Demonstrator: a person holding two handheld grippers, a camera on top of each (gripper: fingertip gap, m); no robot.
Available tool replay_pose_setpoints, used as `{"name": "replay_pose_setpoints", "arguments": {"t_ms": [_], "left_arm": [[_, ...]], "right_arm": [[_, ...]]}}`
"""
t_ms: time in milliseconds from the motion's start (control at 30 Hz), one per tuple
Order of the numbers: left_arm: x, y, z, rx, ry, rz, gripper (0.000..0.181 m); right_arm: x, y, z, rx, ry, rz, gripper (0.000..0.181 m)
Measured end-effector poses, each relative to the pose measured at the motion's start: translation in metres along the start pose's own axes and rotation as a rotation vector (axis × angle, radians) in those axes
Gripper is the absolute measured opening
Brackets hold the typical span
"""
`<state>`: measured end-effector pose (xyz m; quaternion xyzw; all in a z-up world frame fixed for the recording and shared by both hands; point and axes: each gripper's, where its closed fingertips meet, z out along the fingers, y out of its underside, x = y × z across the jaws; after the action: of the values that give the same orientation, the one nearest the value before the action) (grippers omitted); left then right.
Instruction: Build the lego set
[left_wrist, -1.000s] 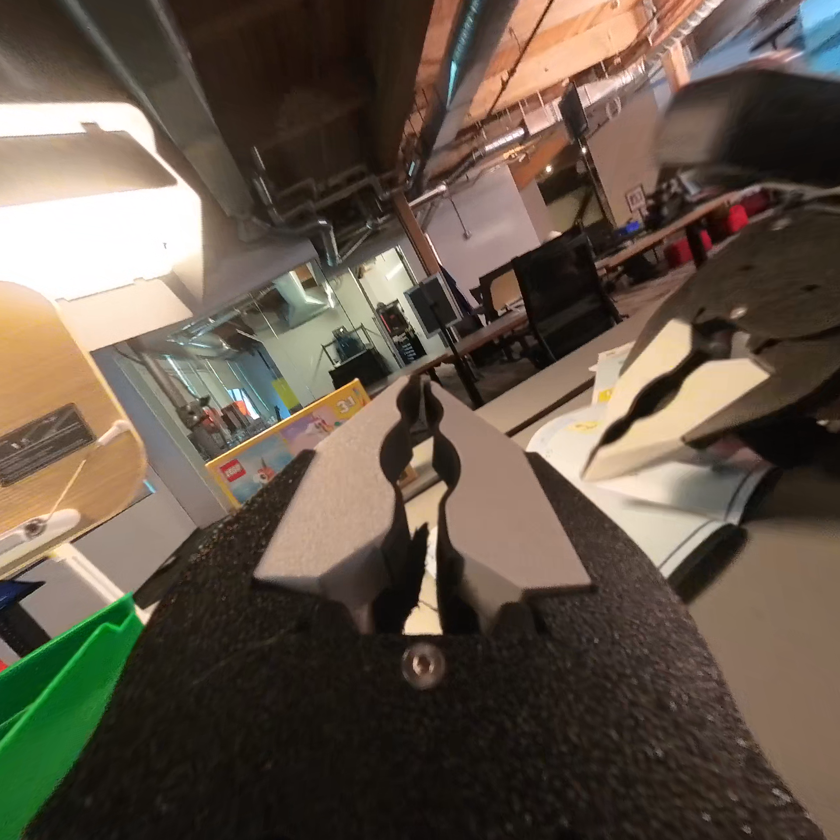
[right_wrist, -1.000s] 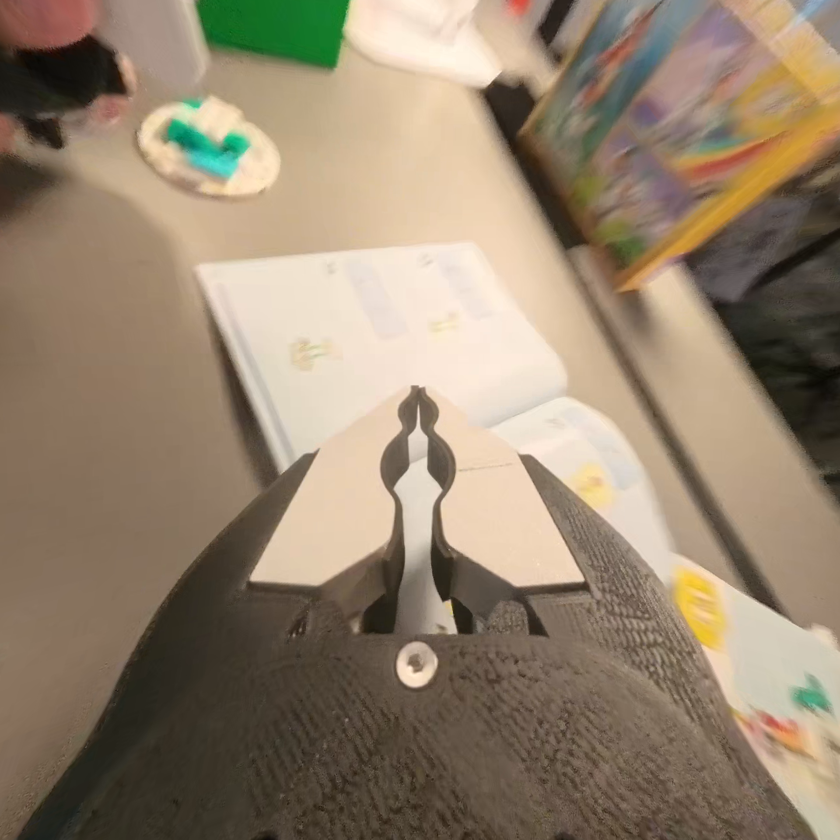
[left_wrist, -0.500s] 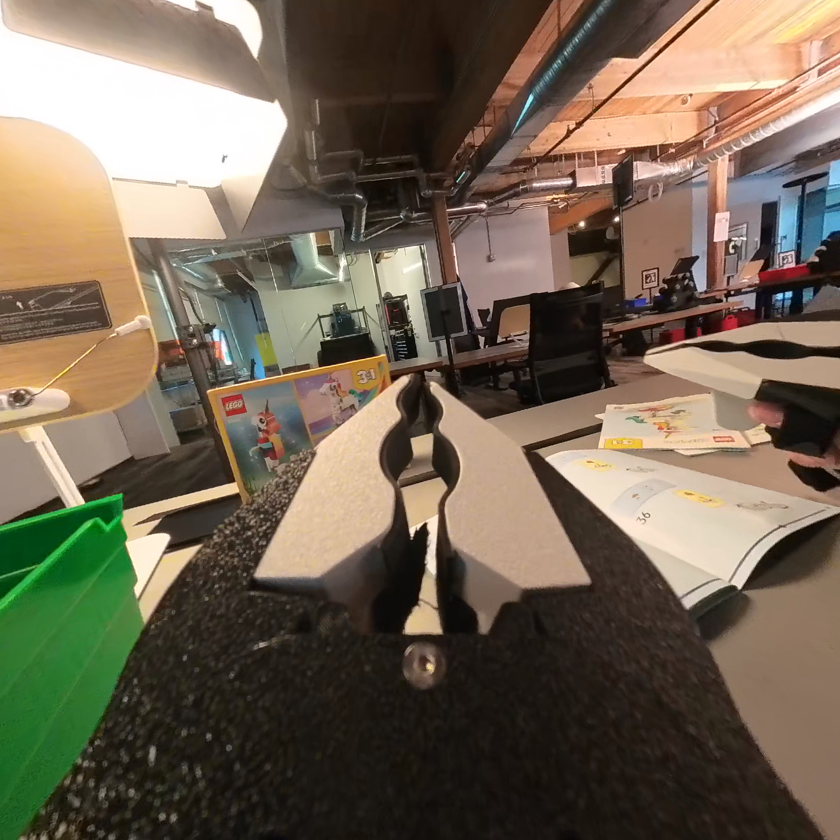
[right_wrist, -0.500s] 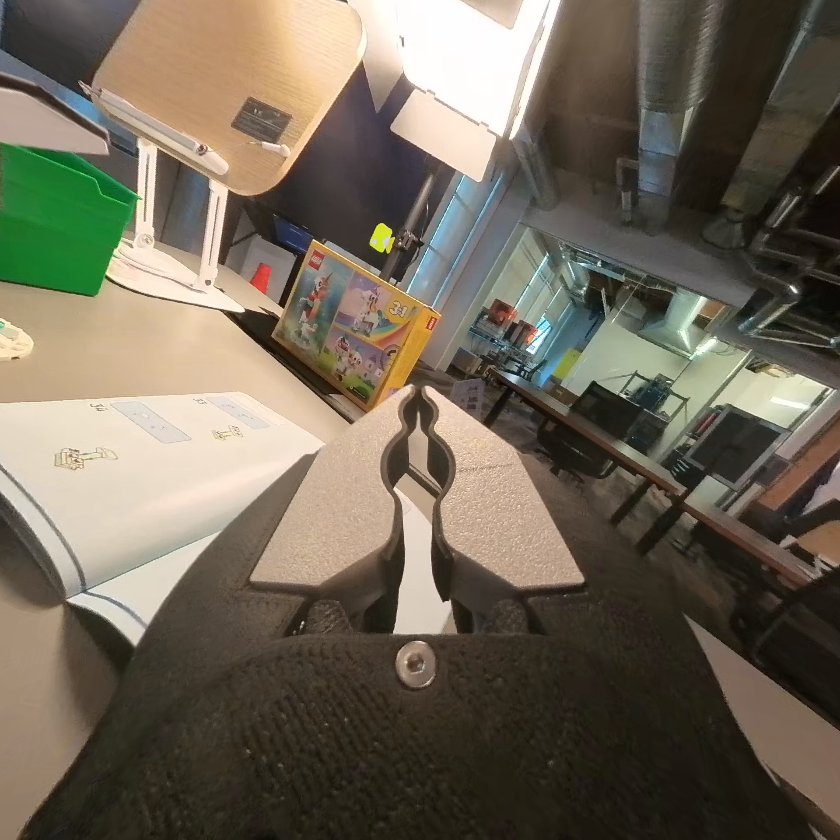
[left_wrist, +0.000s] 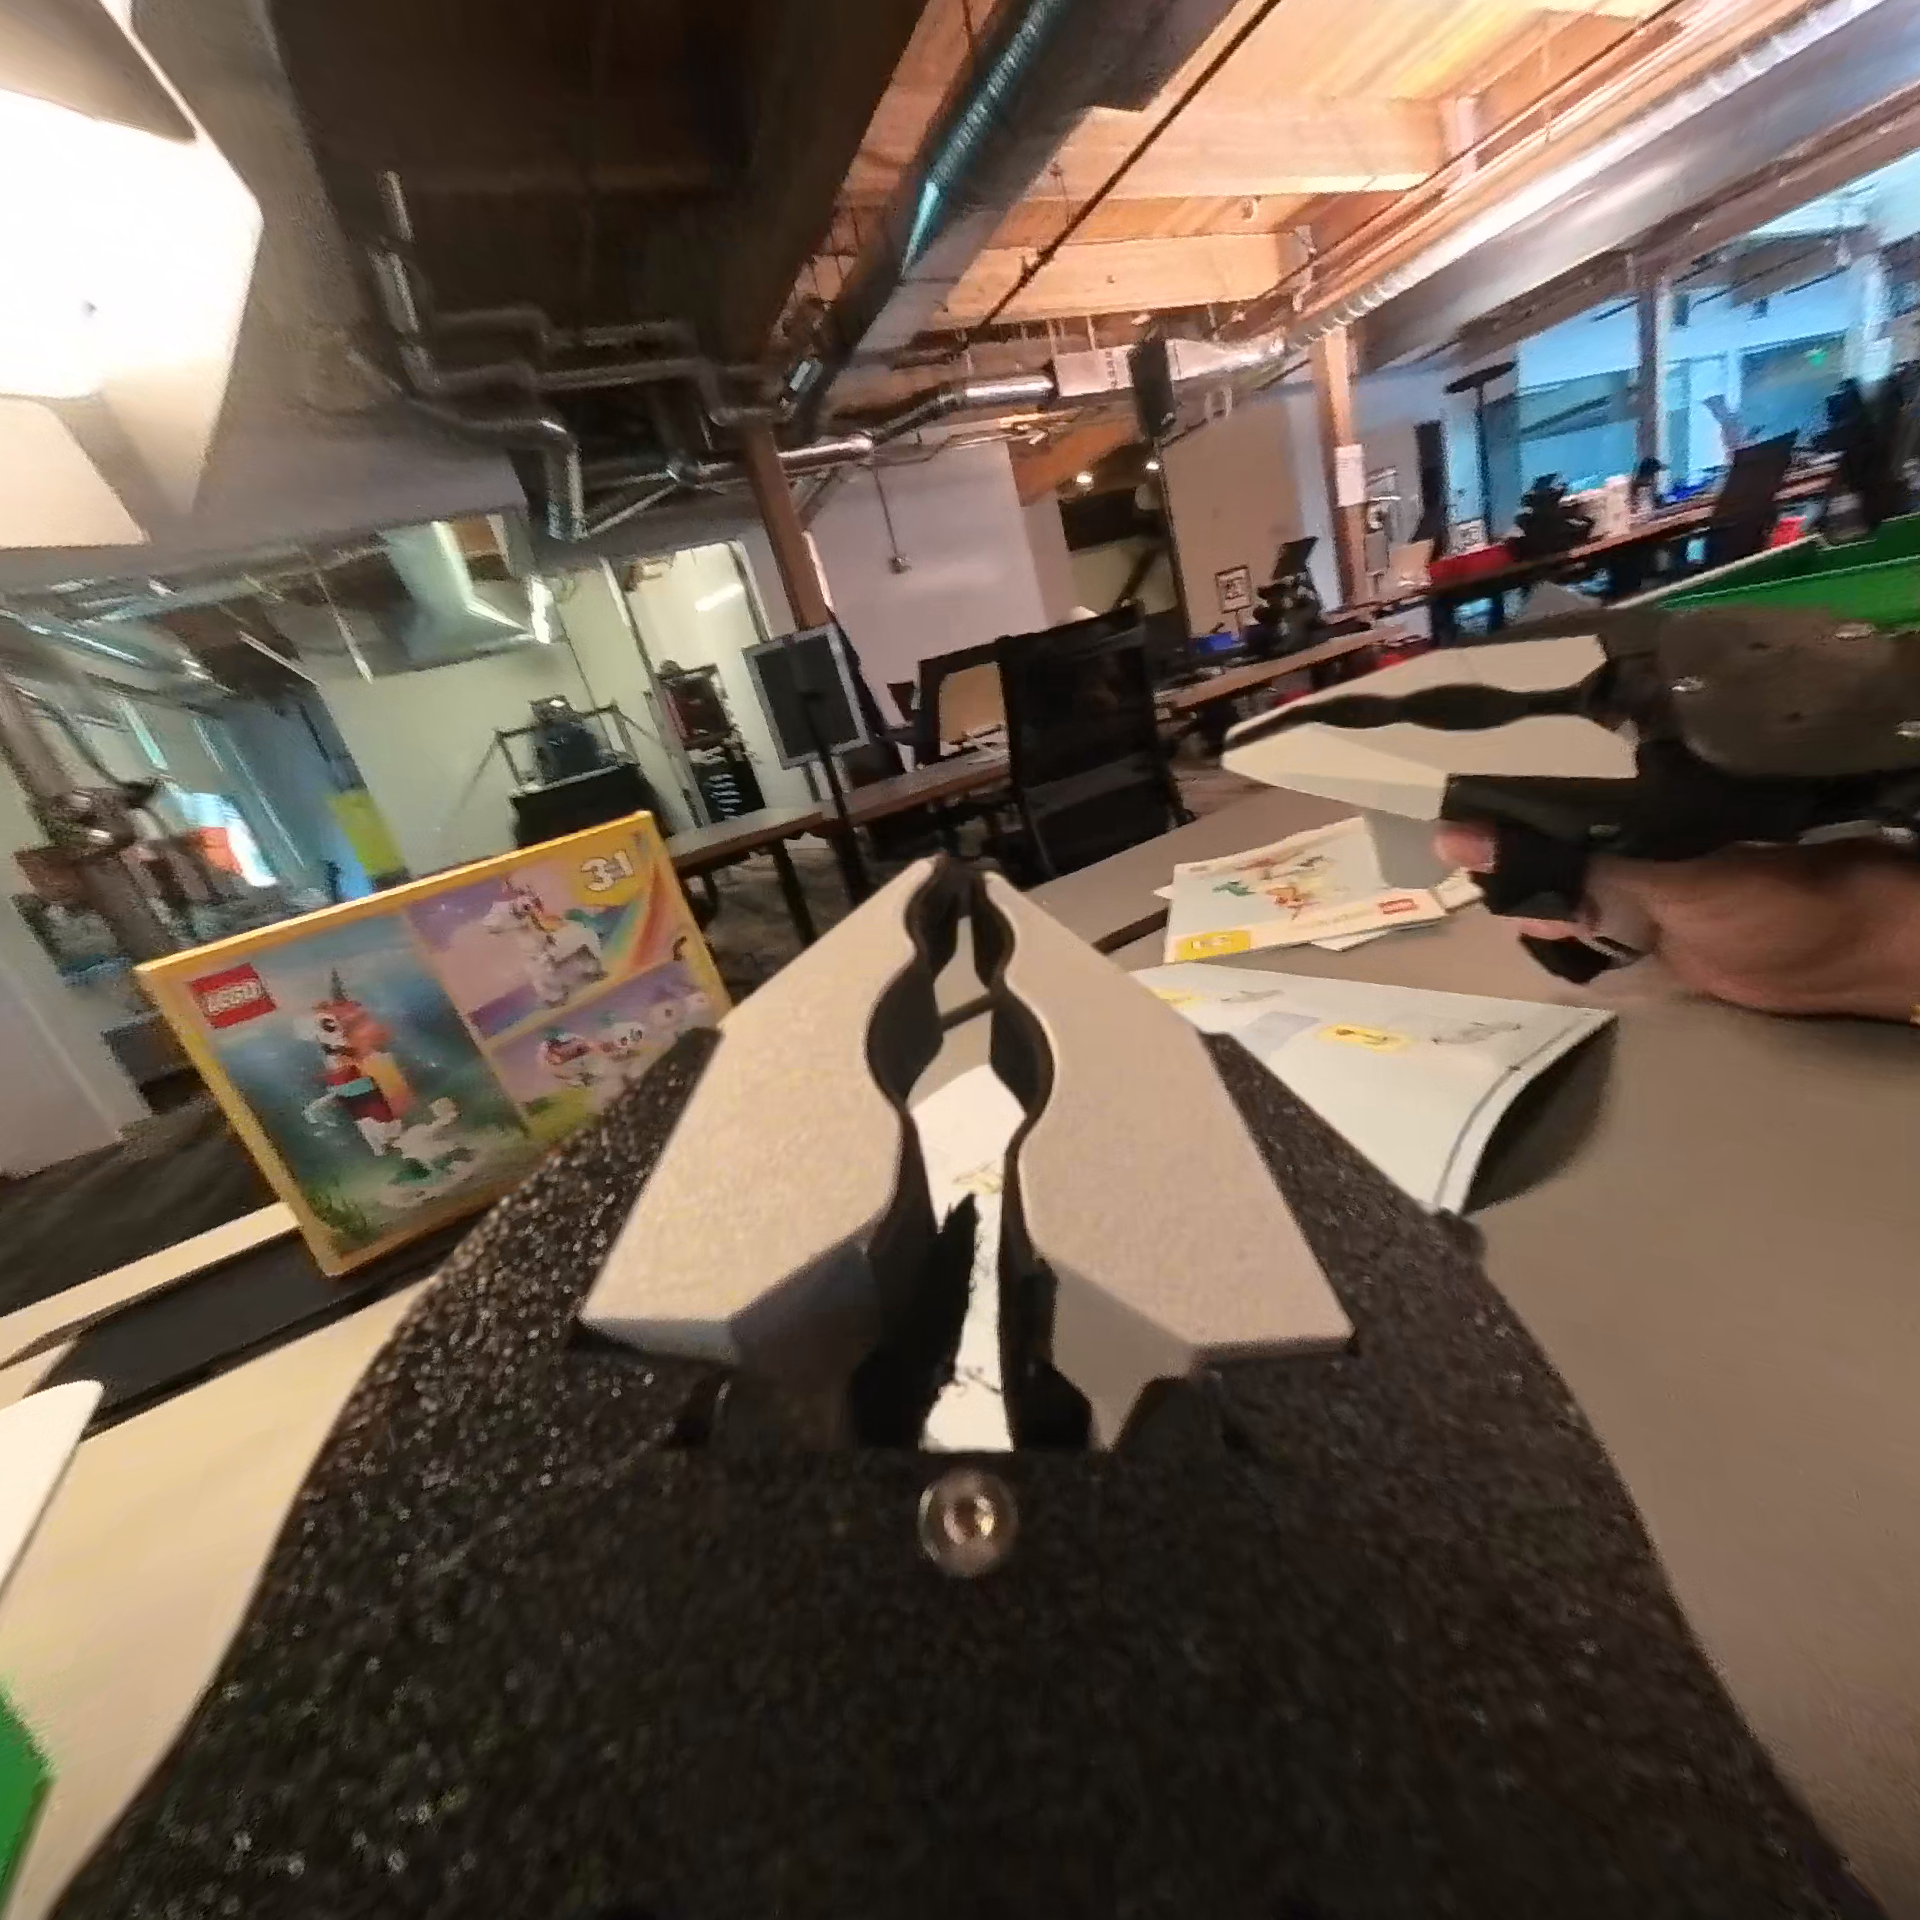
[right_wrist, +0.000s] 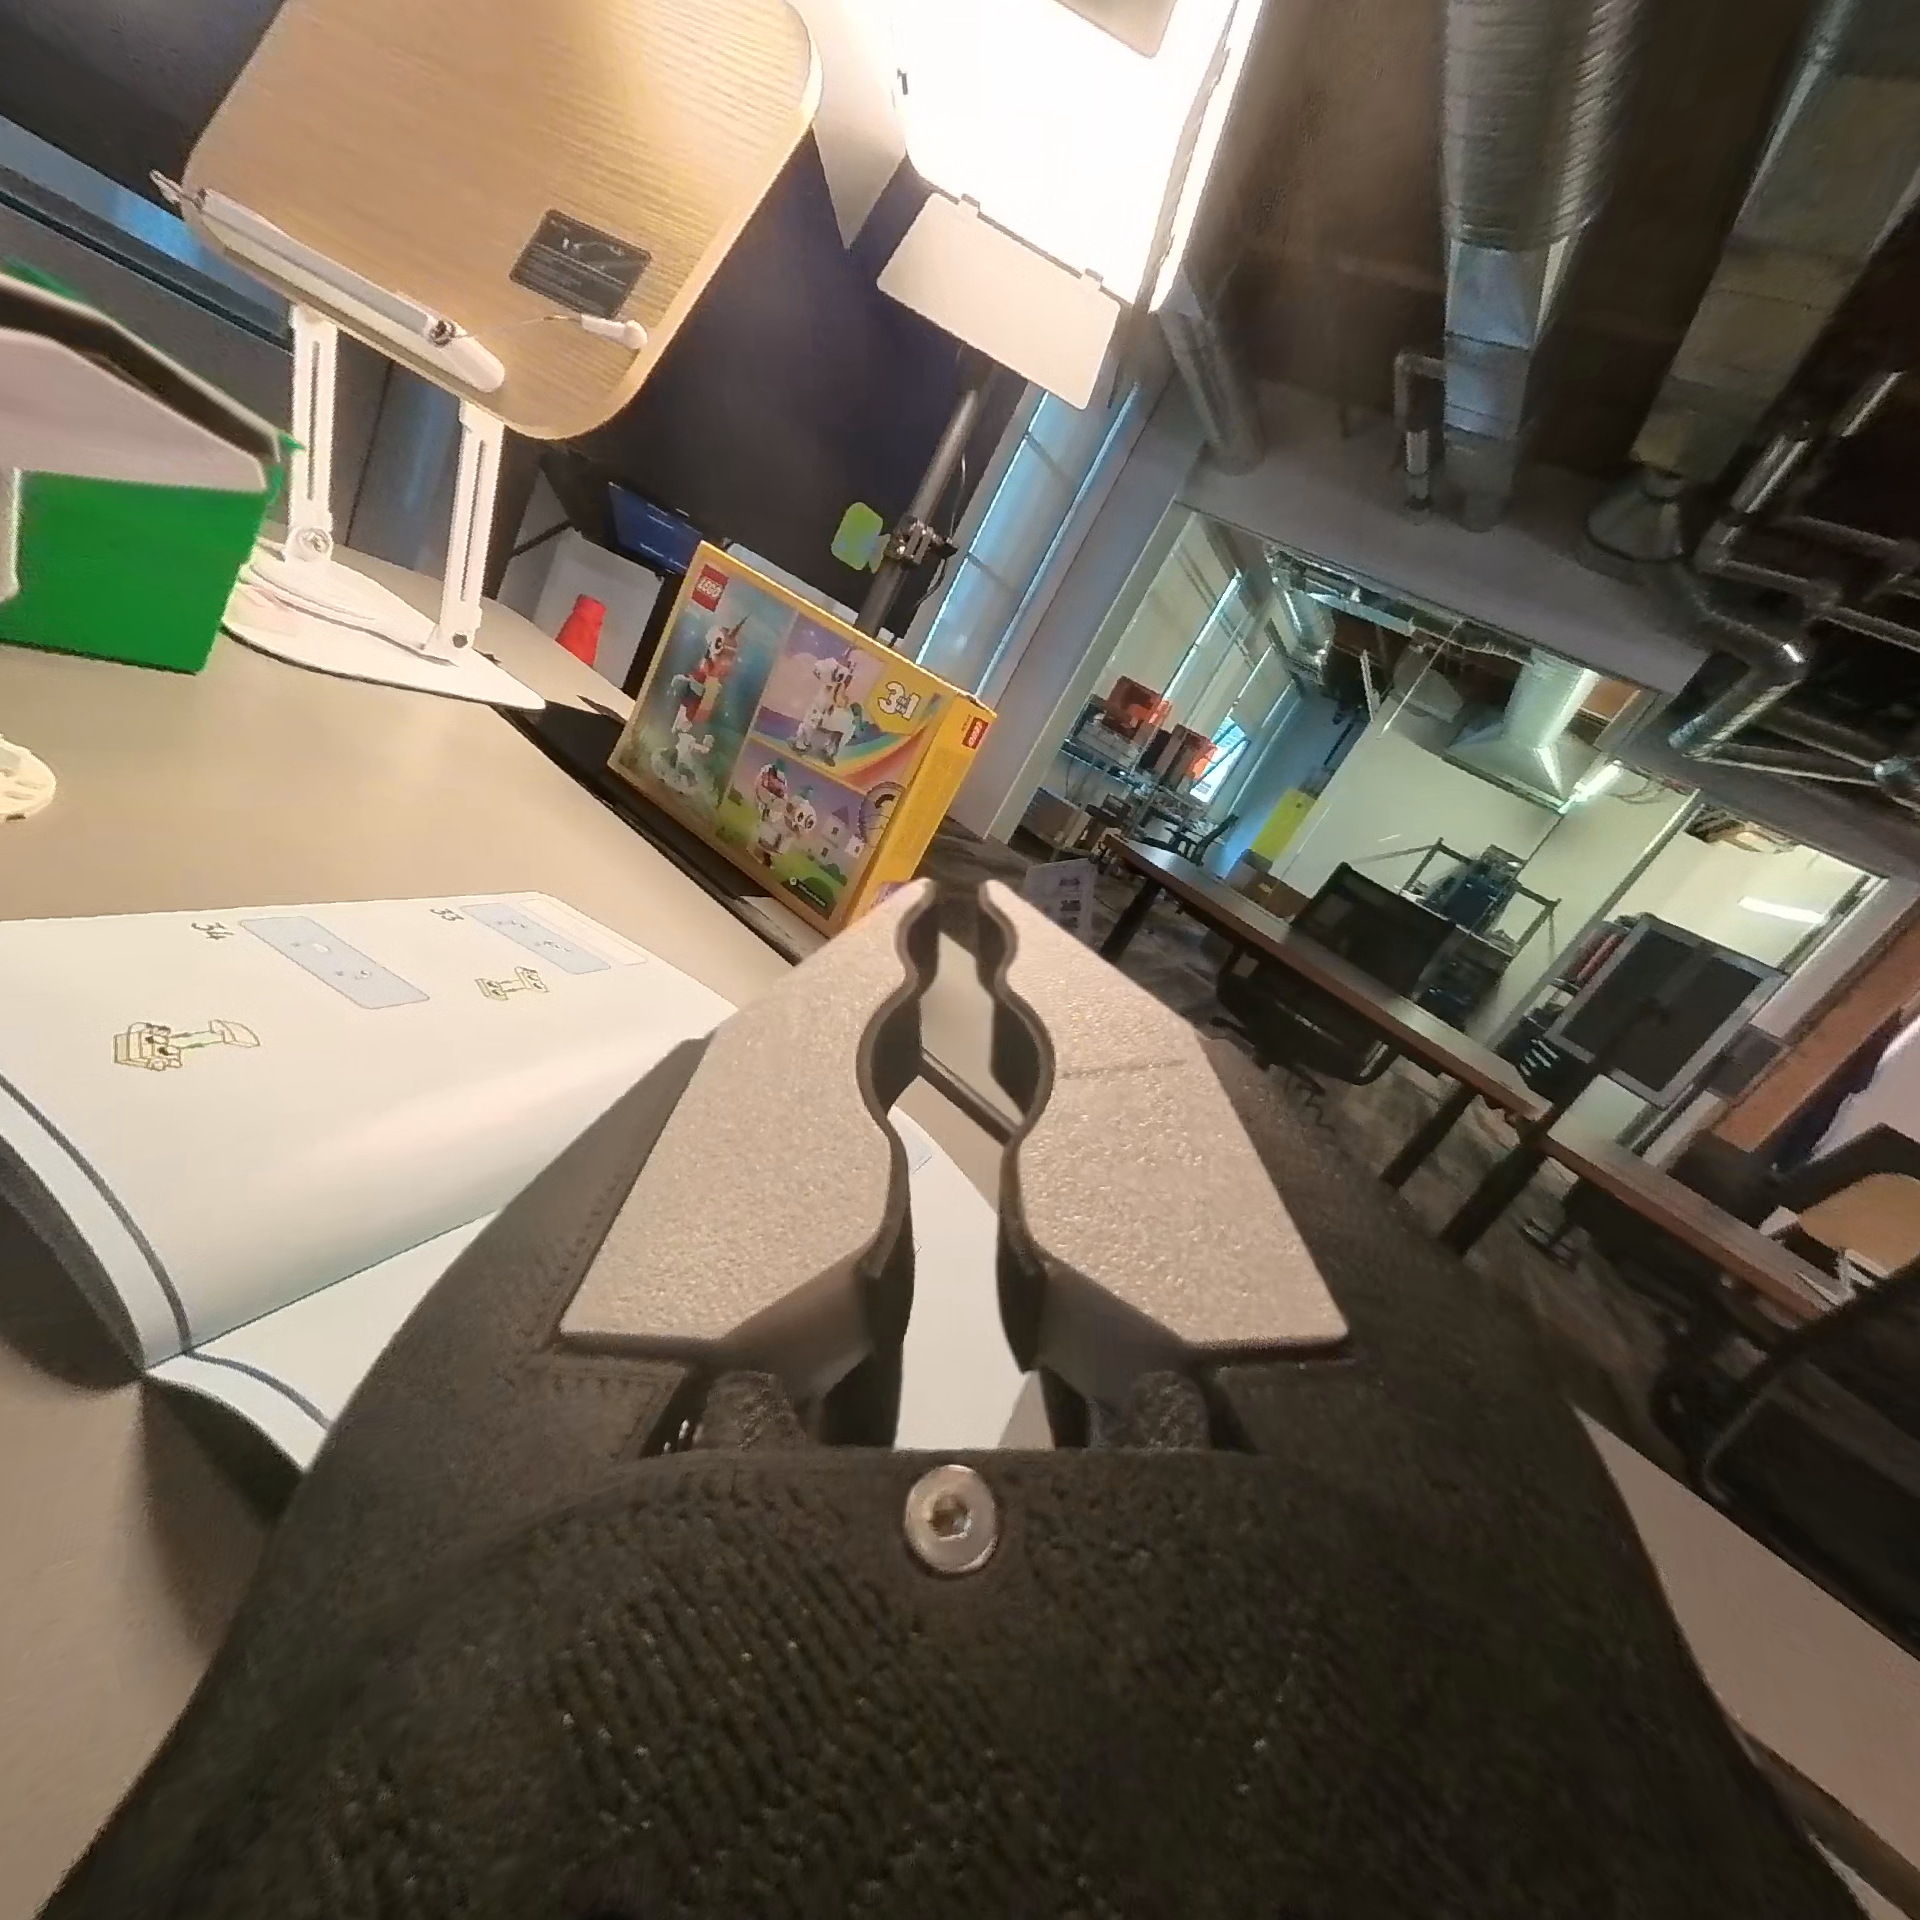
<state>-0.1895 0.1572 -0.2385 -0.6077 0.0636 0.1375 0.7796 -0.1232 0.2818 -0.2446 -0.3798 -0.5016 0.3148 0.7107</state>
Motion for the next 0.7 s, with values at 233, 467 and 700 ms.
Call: {"name": "replay_pose_setpoints", "arguments": {"t_ms": [233,467,700], "left_arm": [[-0.002,-0.016,-0.003,0.069,-0.092,0.168,0.035],[-0.032,0.008,-0.003,-0.074,-0.241,0.158,0.047],[-0.048,0.008,-0.005,-0.068,-0.320,0.065,0.100]], "right_arm": [[0.004,-0.020,-0.003,0.108,0.009,0.042,0.048],[0.003,-0.015,0.002,0.081,0.019,0.014,0.086],[0.006,-0.014,0.004,0.070,0.040,0.004,0.089]]}}
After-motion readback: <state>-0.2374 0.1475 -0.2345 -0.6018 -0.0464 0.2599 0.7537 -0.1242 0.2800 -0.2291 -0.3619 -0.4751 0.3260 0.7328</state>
